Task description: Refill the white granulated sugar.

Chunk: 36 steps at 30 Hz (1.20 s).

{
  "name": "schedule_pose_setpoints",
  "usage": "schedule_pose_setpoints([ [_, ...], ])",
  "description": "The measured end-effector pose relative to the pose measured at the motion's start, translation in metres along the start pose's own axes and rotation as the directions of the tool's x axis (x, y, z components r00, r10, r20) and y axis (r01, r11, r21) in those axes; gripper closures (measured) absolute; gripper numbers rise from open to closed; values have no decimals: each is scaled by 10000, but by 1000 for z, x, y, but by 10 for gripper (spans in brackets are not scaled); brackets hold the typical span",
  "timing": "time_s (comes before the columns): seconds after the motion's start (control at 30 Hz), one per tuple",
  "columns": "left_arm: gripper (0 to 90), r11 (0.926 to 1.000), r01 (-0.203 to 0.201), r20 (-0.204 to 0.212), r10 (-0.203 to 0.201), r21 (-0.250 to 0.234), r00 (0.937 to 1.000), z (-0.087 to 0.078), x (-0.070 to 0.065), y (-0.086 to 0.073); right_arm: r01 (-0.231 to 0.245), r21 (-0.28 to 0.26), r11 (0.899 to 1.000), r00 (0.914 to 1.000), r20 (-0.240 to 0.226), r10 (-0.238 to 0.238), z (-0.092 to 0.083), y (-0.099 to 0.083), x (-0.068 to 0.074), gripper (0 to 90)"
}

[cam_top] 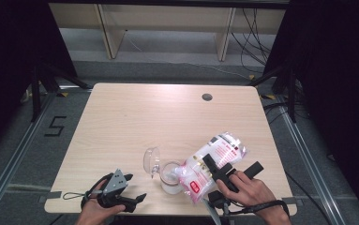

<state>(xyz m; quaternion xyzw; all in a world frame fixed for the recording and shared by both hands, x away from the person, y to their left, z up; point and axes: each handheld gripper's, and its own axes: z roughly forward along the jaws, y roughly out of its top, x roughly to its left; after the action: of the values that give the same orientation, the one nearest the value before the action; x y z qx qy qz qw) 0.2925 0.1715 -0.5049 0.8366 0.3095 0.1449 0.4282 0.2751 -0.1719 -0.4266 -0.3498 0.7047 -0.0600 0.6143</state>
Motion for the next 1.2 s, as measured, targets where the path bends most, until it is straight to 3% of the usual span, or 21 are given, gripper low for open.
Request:
schedule_pose_setpoints([
  [0.2, 160, 10000, 79, 82, -79, 48, 9999, 0, -1, 0, 85, 35, 10000, 10000, -23, -85, 0, -1, -1, 632],
  [0.23, 160, 9998, -77, 3, 77, 166, 10000, 0, 0, 0, 98, 42, 9999, 9999, -24, -98, 0, -2, -1, 631],
  [0.53, 160, 9998, 167, 101, -166, -102, 9998, 3, -3, 0, 331, 122, 9994, 9995, -20, -331, 1, -2, 0, 632],
  [0.8, 160, 10000, 79, 104, -79, -42, 9999, 3, -3, 0, 367, 255, 9990, 9993, -36, -366, -1, -2, -2, 633],
  [0.83, 160, 9996, 245, 120, -243, -119, 9996, 4, -4, 0, 383, 246, 9990, 9993, -53, -382, -1, -3, -1, 633],
  [0.9, 160, 10000, 27, 144, -26, -75, 9999, 4, -2, 0, 323, 159, 9994, 9994, -161, -320, -1, -4, -2, 633],
  [0.93, 160, 9996, -268, 126, 267, 68, 9996, 3, -1, 1, 279, 186, 9994, 9996, -75, -278, -2, -4, -1, 633],
  [1.03, 160, 9996, -281, 158, 281, 23, 9995, 3, -1, 1, 342, 259, 9991, 9994, -104, -340, -2, -5, -1, 633],
  [1.13, 160, 10000, 21, 192, -21, -5, 9998, 4, -3, 1, 421, 219, 9989, 9990, -176, -417, -1, -4, -1, 633],
  [1.17, 160, 9997, -191, 204, 189, 122, 9996, 3, -1, 2, 398, 269, 9988, 9992, -102, -395, -1, -4, -1, 633],
  [1.2, 160, 10000, 22, 162, -22, 17, 9999, 4, -2, 1, 319, 223, 9992, 9994, -121, -317, -1, -3, 0, 633],
])
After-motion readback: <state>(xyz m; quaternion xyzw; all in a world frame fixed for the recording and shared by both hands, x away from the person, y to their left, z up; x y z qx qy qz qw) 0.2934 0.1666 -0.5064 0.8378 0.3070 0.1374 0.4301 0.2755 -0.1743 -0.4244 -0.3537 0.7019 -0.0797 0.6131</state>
